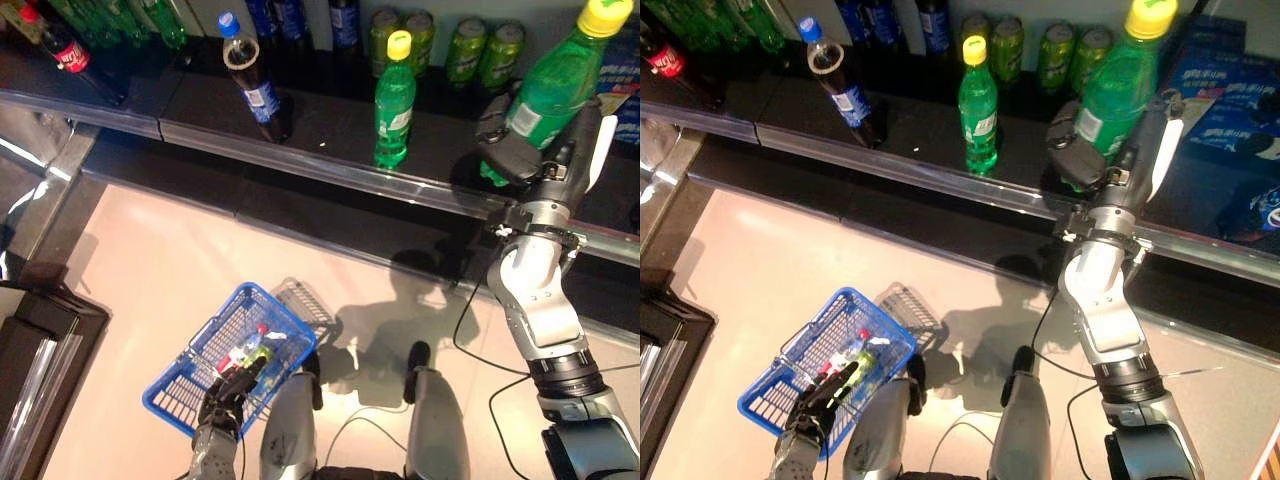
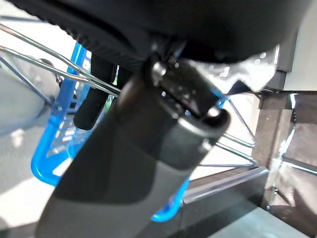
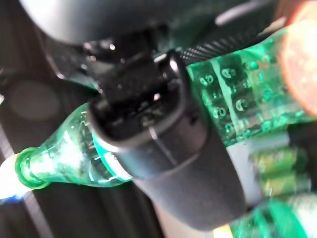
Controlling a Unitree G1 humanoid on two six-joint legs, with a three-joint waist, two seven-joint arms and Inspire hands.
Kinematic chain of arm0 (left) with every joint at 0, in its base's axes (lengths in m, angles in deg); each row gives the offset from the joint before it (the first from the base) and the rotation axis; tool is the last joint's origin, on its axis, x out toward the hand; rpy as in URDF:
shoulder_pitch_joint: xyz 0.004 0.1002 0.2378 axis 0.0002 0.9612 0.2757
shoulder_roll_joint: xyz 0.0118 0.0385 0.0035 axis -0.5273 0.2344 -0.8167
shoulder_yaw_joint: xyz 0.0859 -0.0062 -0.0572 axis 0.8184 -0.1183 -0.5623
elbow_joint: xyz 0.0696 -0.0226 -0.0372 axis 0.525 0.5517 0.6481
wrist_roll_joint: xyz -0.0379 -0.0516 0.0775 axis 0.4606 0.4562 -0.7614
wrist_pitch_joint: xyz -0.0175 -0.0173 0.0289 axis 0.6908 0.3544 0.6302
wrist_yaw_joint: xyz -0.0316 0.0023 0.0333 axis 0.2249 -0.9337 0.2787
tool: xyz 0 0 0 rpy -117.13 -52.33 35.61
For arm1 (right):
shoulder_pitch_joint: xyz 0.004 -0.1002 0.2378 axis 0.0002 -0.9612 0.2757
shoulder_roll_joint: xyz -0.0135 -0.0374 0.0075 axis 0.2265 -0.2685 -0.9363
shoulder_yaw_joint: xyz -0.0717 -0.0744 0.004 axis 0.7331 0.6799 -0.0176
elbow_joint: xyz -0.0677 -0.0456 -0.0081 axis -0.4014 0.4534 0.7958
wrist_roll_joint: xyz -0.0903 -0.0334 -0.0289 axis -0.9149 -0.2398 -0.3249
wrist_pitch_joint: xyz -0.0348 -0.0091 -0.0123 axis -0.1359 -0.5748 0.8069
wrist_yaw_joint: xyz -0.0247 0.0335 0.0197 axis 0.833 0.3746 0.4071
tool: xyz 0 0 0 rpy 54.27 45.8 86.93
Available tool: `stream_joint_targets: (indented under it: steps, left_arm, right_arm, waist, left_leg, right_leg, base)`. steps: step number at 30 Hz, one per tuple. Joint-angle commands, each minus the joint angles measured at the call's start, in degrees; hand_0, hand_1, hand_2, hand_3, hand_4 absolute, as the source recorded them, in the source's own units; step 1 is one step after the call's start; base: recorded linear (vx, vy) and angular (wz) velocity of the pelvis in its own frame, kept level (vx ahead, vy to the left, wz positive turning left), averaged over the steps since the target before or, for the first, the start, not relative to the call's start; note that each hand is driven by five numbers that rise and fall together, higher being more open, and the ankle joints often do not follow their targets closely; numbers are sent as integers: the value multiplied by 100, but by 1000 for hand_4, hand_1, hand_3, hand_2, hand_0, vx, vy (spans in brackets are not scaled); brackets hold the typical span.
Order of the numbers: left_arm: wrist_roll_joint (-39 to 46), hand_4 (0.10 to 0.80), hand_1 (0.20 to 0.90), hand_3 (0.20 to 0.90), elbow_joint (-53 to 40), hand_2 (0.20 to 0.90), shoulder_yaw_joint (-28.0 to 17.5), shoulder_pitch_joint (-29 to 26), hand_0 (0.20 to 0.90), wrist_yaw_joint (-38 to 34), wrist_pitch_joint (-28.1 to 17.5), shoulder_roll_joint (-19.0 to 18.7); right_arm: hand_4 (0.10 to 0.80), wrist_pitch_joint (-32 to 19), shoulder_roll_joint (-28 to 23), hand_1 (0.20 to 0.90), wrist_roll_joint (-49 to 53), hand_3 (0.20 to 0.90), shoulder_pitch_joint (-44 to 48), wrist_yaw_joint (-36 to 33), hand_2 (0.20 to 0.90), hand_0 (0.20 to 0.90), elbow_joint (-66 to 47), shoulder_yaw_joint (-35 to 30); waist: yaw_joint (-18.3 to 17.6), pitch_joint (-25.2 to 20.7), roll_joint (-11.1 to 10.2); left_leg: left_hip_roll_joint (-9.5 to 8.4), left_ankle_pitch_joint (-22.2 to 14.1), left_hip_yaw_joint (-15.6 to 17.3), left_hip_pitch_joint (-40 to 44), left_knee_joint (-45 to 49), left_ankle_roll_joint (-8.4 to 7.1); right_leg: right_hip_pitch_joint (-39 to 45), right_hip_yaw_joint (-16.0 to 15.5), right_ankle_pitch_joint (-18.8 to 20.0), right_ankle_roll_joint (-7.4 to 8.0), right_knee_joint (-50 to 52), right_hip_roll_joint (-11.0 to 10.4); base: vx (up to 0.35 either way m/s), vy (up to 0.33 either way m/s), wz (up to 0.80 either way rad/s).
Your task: Pick up the drink and place into the basket.
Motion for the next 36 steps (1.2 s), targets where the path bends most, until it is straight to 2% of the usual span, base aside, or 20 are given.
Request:
stream_joint_targets:
  steps: [1, 5, 7, 12, 17, 22, 27, 33, 36]
  left_arm:
    - [-22, 100, 300, 200, -1768, 300, -155, 140, 300, 766, -611, -454]
    - [-112, 100, 300, 200, -2187, 300, -99, 230, 300, 767, -473, -501]
    - [-531, 100, 300, 200, -2629, 300, 0, 333, 300, 698, -497, -599]
    - [-778, 100, 300, 200, -3224, 300, 52, 455, 300, 746, -468, -701]
    - [-817, 100, 300, 200, -4375, 300, 245, 525, 300, 743, -408, -857]
    - [-784, 100, 300, 200, -4787, 300, 319, 476, 300, 691, -319, -944]
    - [-703, 100, 300, 200, -5400, 300, 403, 487, 300, 896, -164, -1209]
    - [-634, 100, 300, 200, -6037, 300, 498, 407, 300, 1483, -16, -1464]
    - [-380, 100, 300, 200, -6261, 300, 637, 261, 300, 1817, 262, -1581]
  right_arm:
    - [100, -993, -97, 300, 108, 200, 437, 650, 300, 300, -1467, 73]
    - [100, -856, 94, 300, 412, 200, 220, 1064, 300, 300, -1619, 265]
    - [100, -661, 237, 300, 601, 200, 15, 1334, 300, 300, -1760, 478]
    - [100, -528, 362, 300, 786, 200, -236, 1599, 300, 300, -1842, 762]
    - [100, -478, 714, 300, 886, 200, -507, 1838, 300, 300, -1844, 1436]
    - [100, -470, 796, 300, 820, 200, -478, 1753, 300, 300, -1846, 1688]
    - [100, -413, 1016, 300, 683, 200, -268, 1290, 300, 300, -1425, 2105]
    - [100, -252, 1277, 300, 825, 200, 13, 948, 300, 300, -615, 2430]
    - [100, -252, 1432, 300, 913, 200, 160, 811, 300, 300, -241, 2545]
  waist:
    - [40, -816, -372]
    - [105, -970, -437]
    - [190, -1099, -466]
    - [319, -1182, -475]
    - [625, -1170, -476]
    - [746, -1151, -486]
    - [1041, -1137, -478]
    - [1350, -1142, -458]
    - [1467, -1138, -461]
  left_leg:
    - [-49, 1084, -16, -301, 607, 52]
    - [-61, 1059, -35, -161, 528, 55]
    - [-106, 1030, -80, -33, 444, 69]
    - [-158, 1012, -145, 74, 363, 91]
    - [-343, 1017, -407, 161, 148, 112]
    - [-419, 1018, -520, 145, 70, 120]
    - [-568, 998, -761, 111, -52, 138]
    - [-735, 937, -1021, 72, -172, 171]
    - [-810, 888, -1135, 40, -191, 191]
  right_leg:
    - [1192, -268, -562, -540, -246, 222]
    - [1390, -331, -565, -527, -347, 227]
    - [1564, -397, -578, -517, -431, 231]
    - [1706, -482, -608, -510, -472, 231]
    - [1906, -702, -599, -461, -560, 200]
    - [1940, -806, -567, -439, -612, 181]
    - [2028, -1025, -496, -397, -748, 137]
    - [2122, -1248, -429, -353, -899, 94]
    - [2149, -1339, -408, -336, -937, 76]
  base:
    - [93, 8, 5]
    - [75, 1, 6]
    - [102, 2, 10]
    - [42, 7, 16]
    - [-24, 8, 19]
    - [-43, -1, 20]
    - [-50, -12, 22]
    - [-37, -11, 23]
    - [-32, -29, 24]
